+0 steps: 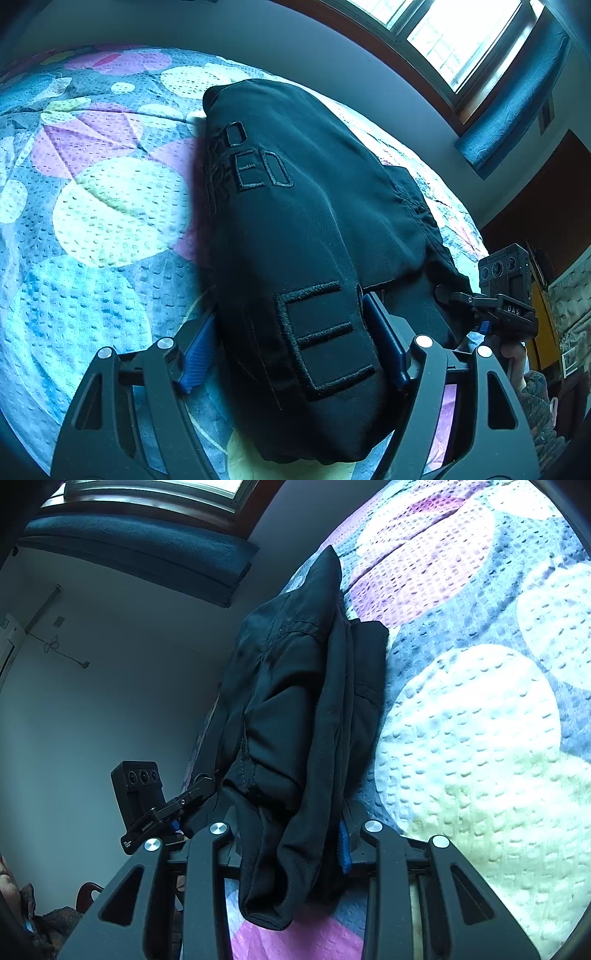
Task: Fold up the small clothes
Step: 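Open both tools and release the folded black bundle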
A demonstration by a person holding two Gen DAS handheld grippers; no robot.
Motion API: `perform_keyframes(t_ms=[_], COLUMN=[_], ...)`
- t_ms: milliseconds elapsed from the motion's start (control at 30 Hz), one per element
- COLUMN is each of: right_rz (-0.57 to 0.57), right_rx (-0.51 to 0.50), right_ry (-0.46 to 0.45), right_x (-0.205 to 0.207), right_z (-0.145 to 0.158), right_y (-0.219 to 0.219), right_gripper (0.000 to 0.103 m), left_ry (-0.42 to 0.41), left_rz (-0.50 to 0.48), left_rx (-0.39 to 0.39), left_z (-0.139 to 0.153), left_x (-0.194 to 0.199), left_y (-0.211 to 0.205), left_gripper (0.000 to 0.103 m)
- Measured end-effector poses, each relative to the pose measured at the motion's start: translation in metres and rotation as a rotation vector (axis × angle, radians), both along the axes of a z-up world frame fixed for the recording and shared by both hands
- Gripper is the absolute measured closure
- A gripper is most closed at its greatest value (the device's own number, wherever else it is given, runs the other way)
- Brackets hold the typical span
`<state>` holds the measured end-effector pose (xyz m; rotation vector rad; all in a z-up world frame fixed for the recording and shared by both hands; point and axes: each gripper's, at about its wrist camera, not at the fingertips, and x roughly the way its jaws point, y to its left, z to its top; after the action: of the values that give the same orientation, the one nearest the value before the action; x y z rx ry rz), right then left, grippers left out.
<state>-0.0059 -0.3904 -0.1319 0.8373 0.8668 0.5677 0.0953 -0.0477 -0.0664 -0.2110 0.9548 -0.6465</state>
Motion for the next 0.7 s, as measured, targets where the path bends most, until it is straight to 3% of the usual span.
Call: perform_keyframes(t_ms=[333, 700], right_rz=[0.004, 0.008], right_rx=[0.026, 0.057], right_ry=[0.000, -0.013], right_x=[0.0014, -0.0007], right_z=[-0.0027, -0.0020], right_y=[-0.0045, -0.0094], right_gripper=[0.070, 0.065], left_ry=[-0.012, -0.004], left_rz=[-0.005, 0.021], left_rx=[0.007, -0.008], left_z=[-0.0023, -0.0057], left_x=[0.0020, 0.0042], left_y=[-0.0021, 0.0017], left_gripper=[0.025, 0.012])
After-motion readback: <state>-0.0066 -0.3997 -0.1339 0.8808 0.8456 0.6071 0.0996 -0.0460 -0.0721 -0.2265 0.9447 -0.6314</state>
